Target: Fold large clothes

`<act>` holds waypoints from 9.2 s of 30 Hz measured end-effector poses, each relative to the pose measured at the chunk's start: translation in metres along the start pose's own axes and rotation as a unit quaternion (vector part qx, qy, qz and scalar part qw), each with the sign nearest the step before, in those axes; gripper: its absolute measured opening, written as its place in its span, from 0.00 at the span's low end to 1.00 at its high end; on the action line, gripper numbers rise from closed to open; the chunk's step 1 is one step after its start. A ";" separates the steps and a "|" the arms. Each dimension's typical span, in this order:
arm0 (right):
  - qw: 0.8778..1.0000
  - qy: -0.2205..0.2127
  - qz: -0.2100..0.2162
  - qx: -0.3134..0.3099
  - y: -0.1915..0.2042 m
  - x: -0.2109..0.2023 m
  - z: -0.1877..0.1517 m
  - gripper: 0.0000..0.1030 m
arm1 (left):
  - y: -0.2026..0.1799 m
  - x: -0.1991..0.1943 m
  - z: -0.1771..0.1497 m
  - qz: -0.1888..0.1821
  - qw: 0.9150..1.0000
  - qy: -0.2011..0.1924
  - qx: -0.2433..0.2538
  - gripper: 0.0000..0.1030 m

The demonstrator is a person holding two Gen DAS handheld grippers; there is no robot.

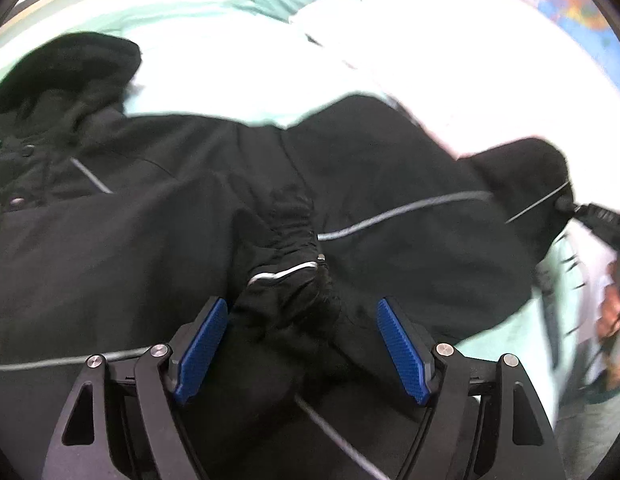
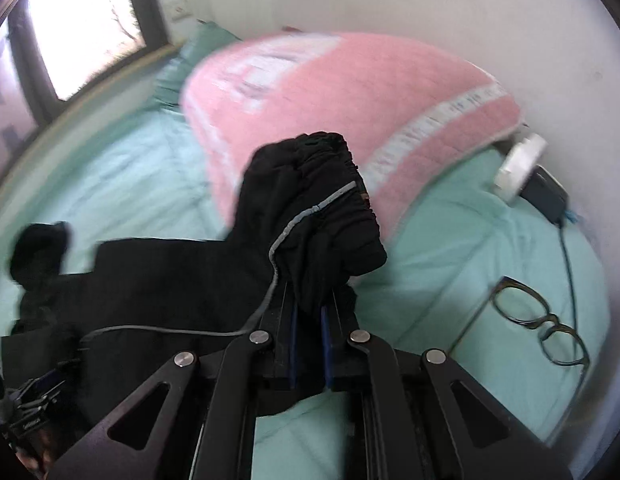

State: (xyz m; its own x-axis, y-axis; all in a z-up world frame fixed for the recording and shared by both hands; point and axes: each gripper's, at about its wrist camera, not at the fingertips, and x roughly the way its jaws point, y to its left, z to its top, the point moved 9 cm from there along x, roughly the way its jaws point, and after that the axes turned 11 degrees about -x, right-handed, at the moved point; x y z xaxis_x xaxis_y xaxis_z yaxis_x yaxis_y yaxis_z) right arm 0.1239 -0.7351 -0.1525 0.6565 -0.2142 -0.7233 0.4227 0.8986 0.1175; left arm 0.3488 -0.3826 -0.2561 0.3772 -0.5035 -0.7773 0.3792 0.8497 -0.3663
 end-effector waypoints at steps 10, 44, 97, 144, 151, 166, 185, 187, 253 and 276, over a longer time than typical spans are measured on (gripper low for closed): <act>0.995 -0.029 0.044 -0.090 0.143 -0.070 0.027 0.11 | 0.092 -0.132 -0.020 0.096 0.994 -0.055 -0.007 0.76; 0.906 0.082 0.237 -0.341 0.666 -0.003 -0.187 0.19 | 0.272 -0.236 -0.171 0.134 0.980 -0.081 -0.119 0.76; 0.947 -0.019 0.206 -0.247 0.433 -0.050 -0.092 0.77 | 0.283 -0.241 0.032 0.047 0.976 -0.165 -0.133 0.58; 0.954 0.025 0.084 -0.288 0.397 0.044 -0.133 0.73 | 0.310 -0.144 -0.037 0.145 0.961 -0.116 -0.206 0.75; 0.954 0.097 0.101 -0.263 0.402 -0.005 -0.055 0.73 | 0.276 -0.228 0.003 0.098 0.968 -0.080 -0.216 0.75; 0.969 0.056 0.110 -0.213 0.451 0.035 0.138 0.73 | 0.285 -0.220 0.232 0.125 0.971 -0.113 -0.169 0.75; 0.948 0.179 0.145 -0.219 0.534 0.274 0.139 0.05 | 0.412 -0.027 0.321 0.253 0.958 -0.027 -0.130 0.22; 0.952 0.145 0.196 -0.182 0.529 0.252 0.160 0.04 | 0.424 -0.059 0.325 0.158 0.966 -0.056 -0.199 0.23; 0.889 0.132 0.238 -0.369 0.597 0.240 0.130 0.54 | 0.387 -0.043 0.289 -0.054 0.981 -0.020 -0.184 0.64; 0.861 0.217 0.361 -0.284 0.610 0.309 0.187 0.58 | 0.428 0.009 0.377 -0.079 0.983 0.070 -0.152 0.80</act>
State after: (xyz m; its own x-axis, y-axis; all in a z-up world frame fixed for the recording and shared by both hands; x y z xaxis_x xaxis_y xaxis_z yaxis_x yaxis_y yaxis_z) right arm 0.7013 -0.3247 -0.1768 0.2723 0.5308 -0.8026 -0.4523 0.8068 0.3801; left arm 0.8326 -0.0829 -0.2274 0.2062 -0.6242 -0.7536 0.1464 0.7811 -0.6070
